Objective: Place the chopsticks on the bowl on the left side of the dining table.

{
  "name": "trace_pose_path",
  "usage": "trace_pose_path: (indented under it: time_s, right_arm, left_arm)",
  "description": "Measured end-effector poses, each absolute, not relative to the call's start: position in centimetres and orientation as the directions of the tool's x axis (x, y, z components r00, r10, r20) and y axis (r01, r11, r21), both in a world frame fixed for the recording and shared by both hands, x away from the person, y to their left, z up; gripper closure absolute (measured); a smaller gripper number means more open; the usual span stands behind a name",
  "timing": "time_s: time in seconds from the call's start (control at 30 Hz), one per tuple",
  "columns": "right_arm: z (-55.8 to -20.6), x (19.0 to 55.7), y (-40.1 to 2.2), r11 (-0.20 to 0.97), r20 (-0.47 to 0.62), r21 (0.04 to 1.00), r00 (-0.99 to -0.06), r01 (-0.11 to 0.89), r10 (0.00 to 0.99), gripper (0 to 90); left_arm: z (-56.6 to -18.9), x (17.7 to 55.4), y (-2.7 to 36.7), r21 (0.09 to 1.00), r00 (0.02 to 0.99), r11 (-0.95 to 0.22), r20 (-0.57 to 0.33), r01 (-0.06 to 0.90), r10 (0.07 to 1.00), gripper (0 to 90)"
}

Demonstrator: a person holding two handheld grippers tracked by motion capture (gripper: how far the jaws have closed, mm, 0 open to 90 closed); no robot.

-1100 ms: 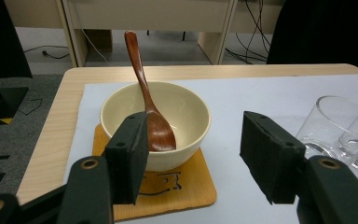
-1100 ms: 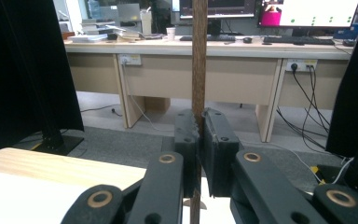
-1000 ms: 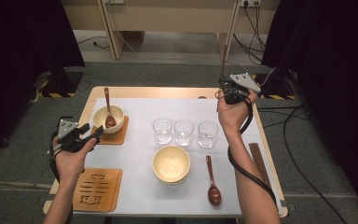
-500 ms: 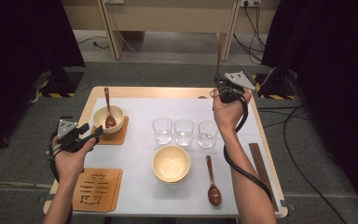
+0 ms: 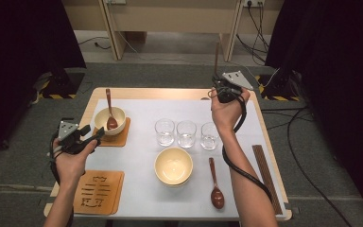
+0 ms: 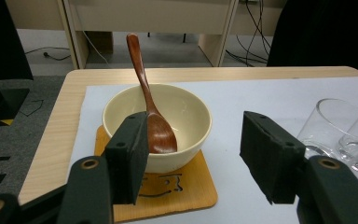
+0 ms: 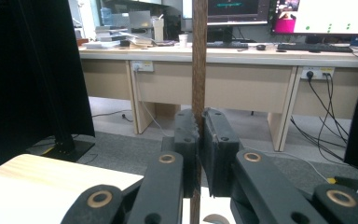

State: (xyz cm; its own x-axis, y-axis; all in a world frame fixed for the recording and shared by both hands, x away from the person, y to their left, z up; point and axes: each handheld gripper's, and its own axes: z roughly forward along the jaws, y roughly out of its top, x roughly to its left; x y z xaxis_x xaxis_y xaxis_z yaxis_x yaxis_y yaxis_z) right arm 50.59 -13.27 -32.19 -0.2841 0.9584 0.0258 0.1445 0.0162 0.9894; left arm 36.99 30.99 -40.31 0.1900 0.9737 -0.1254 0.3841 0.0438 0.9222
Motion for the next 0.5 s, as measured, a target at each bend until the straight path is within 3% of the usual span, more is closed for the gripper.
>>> trace_pose_path:
  time_s: [0.5]
  right_arm:
    - [-31.9,50.7,-11.7,0.02,0.026,0.989,-0.314,0.143,0.949,85.2]
  left_arm:
    - [-40.4,37.0,30.8,0.921,0.196,0.041,-0.126,0.388,0.973,41.3]
